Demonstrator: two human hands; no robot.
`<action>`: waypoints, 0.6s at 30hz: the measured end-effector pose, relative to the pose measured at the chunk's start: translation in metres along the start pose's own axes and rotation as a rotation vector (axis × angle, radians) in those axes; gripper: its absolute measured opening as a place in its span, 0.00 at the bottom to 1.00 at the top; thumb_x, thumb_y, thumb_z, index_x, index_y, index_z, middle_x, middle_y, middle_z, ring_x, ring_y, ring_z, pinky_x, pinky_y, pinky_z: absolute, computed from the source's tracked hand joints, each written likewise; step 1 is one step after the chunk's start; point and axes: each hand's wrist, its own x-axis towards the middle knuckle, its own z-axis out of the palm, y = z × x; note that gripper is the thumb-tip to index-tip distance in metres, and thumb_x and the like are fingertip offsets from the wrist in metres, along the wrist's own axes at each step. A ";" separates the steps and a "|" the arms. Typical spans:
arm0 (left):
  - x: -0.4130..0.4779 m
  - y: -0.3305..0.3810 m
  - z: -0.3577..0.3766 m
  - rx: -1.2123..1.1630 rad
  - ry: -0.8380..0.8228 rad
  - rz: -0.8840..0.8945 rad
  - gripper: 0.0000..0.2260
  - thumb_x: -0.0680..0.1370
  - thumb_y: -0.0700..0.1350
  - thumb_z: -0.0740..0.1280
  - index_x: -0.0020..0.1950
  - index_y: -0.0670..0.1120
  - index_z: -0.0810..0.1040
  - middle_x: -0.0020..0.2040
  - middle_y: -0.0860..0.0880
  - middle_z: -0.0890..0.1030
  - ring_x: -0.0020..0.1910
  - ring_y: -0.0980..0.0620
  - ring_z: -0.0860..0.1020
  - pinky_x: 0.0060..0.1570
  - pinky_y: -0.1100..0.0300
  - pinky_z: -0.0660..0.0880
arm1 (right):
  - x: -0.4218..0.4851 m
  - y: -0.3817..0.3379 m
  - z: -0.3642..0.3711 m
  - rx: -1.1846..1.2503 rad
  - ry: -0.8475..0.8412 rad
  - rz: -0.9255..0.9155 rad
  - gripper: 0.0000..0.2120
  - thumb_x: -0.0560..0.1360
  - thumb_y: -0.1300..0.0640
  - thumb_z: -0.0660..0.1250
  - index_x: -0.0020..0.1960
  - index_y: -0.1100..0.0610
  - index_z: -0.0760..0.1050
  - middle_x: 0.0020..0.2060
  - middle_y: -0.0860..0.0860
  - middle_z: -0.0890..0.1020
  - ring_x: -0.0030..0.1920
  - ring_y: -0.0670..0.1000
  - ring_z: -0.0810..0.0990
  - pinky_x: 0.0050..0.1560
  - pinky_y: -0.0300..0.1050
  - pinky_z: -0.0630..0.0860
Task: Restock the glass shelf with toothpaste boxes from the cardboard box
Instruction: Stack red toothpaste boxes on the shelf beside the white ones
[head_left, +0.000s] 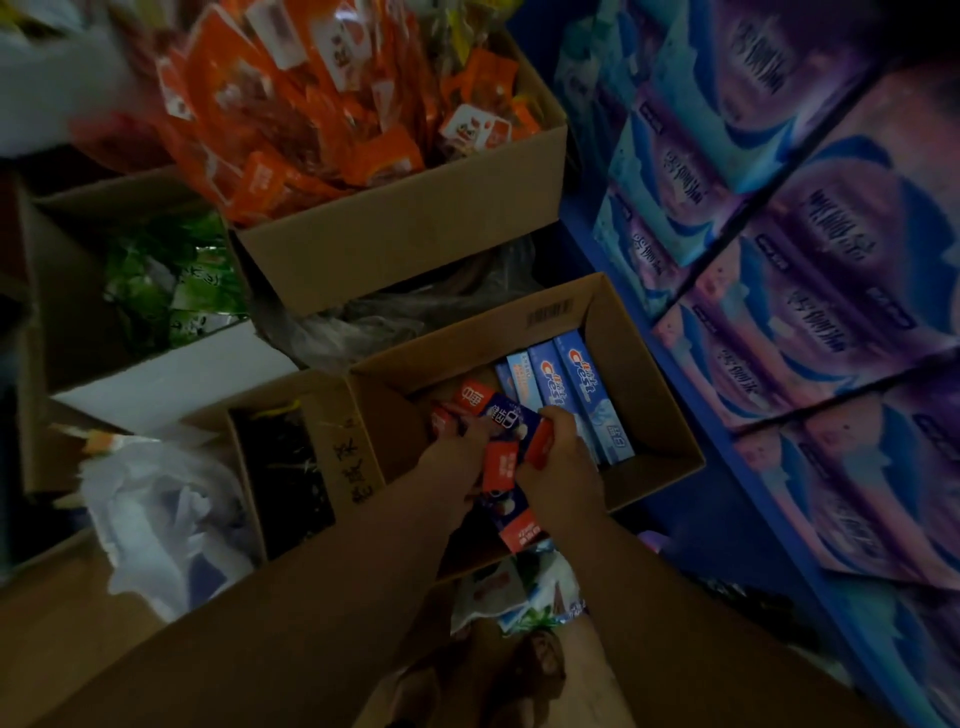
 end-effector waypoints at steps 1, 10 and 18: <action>-0.002 0.001 0.001 -0.067 -0.033 -0.033 0.24 0.79 0.60 0.59 0.72 0.49 0.65 0.65 0.42 0.73 0.60 0.43 0.73 0.56 0.52 0.72 | 0.001 -0.004 -0.002 0.037 -0.030 0.026 0.19 0.73 0.49 0.64 0.61 0.42 0.62 0.52 0.52 0.78 0.50 0.56 0.79 0.55 0.59 0.76; 0.013 -0.017 0.000 -0.456 -0.112 -0.168 0.15 0.81 0.49 0.60 0.67 0.48 0.72 0.59 0.42 0.79 0.57 0.45 0.78 0.58 0.51 0.77 | 0.014 -0.017 0.011 -0.106 -0.065 0.150 0.41 0.69 0.34 0.67 0.73 0.41 0.49 0.68 0.57 0.64 0.63 0.63 0.70 0.62 0.57 0.67; 0.002 -0.016 -0.015 -0.579 -0.162 -0.130 0.12 0.82 0.43 0.60 0.63 0.39 0.73 0.58 0.40 0.79 0.54 0.45 0.79 0.58 0.53 0.75 | 0.009 -0.041 -0.014 -0.048 0.089 -0.002 0.29 0.66 0.46 0.73 0.64 0.44 0.65 0.56 0.53 0.68 0.51 0.56 0.75 0.48 0.48 0.74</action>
